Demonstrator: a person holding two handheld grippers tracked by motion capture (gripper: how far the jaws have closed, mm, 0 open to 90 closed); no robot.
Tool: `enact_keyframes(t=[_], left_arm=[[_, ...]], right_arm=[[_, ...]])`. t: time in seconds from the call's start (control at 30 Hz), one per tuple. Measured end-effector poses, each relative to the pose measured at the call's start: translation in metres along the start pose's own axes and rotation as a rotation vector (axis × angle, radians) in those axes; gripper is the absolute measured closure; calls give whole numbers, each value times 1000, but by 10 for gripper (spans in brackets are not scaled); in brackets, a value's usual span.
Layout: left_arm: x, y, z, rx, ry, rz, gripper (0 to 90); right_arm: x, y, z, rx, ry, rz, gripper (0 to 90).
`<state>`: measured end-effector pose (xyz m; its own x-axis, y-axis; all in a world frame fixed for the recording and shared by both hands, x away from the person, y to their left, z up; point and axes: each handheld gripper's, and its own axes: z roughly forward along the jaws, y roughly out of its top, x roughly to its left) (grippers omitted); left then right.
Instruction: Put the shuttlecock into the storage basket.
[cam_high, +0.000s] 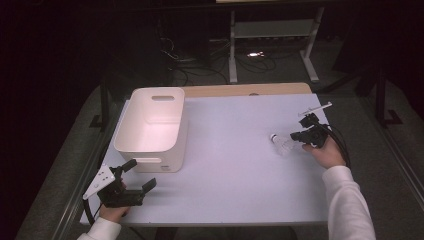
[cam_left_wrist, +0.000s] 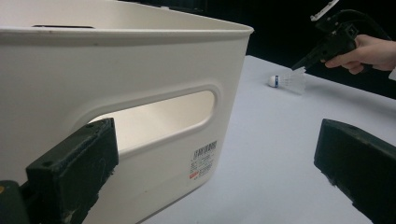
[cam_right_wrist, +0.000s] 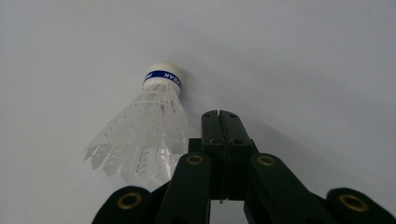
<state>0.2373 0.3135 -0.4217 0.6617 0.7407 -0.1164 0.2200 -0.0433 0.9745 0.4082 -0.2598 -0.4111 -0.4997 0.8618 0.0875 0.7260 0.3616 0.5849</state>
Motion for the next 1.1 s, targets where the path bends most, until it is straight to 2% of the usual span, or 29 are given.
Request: enact_keyframes(t=[0.03, 0.07, 0.1, 0.23, 0.4, 0.53, 0.57, 0.8, 1.1], left_arm=[[0, 0, 0, 0, 0, 0, 0], [0, 0, 0, 0, 0, 1, 0], [0, 0, 0, -3, -1, 1, 0], [0, 0, 0, -5, 0, -1, 0], [0, 0, 0, -1, 0, -1, 0], [0, 0, 0, 1, 1, -1, 0], [1, 0, 0, 12, 2, 9, 0], [0, 0, 0, -2, 0, -1, 0], [0, 0, 0, -2, 0, 1, 0]], right_arm=[[0, 0, 0, 0, 0, 0, 881], [2, 0, 0, 19, 16, 35, 882], [2, 0, 0, 22, 20, 39, 882], [4, -2, 2, 54, 48, 34, 883], [6, -5, 5, 61, 67, 38, 883], [10, -8, 10, 72, 89, 27, 883], [14, -8, 12, 73, 104, 19, 883], [22, -4, 15, 69, 119, 19, 883], [35, -2, 17, 76, 145, -16, 882]])
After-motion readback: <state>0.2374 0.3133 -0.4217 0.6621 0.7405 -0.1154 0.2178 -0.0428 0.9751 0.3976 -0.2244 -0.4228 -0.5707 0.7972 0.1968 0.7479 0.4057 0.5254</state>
